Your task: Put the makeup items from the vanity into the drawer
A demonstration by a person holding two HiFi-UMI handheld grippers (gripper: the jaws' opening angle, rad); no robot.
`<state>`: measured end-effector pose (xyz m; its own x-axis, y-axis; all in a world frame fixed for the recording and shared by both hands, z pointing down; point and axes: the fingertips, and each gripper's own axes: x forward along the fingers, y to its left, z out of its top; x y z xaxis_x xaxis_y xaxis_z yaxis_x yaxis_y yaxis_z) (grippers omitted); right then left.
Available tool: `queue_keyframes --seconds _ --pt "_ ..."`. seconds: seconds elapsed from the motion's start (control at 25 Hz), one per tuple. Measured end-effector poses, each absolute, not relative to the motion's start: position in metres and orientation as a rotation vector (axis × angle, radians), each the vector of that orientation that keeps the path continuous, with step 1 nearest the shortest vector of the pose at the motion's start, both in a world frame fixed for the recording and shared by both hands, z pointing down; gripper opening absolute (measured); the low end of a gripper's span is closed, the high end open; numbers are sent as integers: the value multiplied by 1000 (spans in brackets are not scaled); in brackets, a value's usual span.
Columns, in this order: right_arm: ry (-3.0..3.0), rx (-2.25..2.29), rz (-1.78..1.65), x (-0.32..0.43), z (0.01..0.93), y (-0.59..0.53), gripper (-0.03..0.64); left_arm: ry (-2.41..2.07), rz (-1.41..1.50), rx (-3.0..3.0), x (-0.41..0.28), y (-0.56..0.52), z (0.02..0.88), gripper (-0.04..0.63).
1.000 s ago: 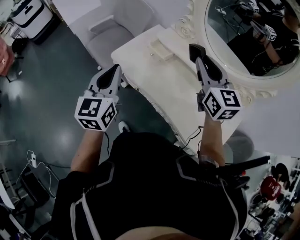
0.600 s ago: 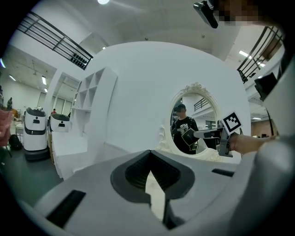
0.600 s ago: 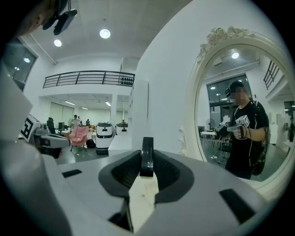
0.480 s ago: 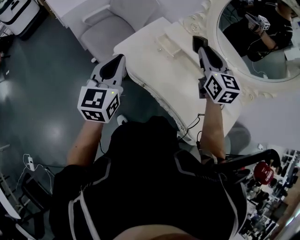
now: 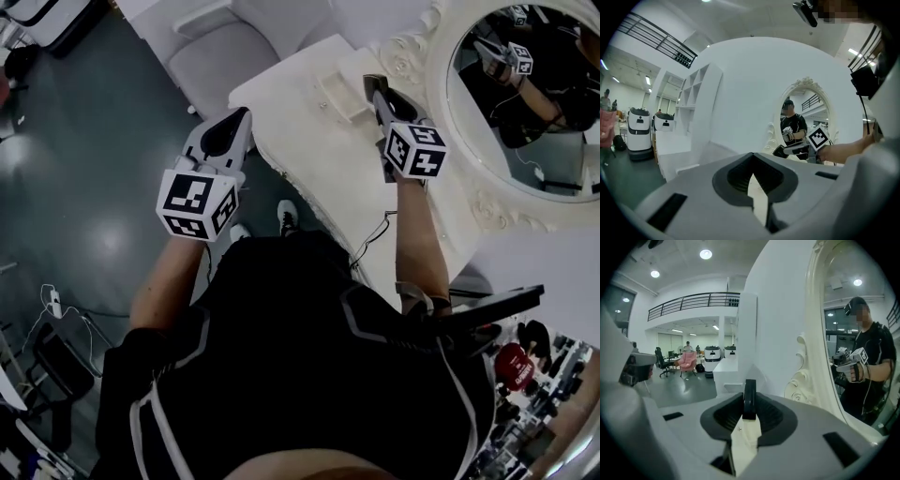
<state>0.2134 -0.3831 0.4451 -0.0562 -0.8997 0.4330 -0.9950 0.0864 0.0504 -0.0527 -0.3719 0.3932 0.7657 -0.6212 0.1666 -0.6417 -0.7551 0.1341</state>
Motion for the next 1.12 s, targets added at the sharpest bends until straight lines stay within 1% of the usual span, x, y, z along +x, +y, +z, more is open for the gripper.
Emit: queue_keyframes --seconds 0.52,1.12 --pt "-1987 1626 482 219 539 -438 91 -1124 268 2678 -43 -381 412 3" --pt "-1913 1408 567 211 621 -462 92 -1270 325 2616 -63 -391 419 3"
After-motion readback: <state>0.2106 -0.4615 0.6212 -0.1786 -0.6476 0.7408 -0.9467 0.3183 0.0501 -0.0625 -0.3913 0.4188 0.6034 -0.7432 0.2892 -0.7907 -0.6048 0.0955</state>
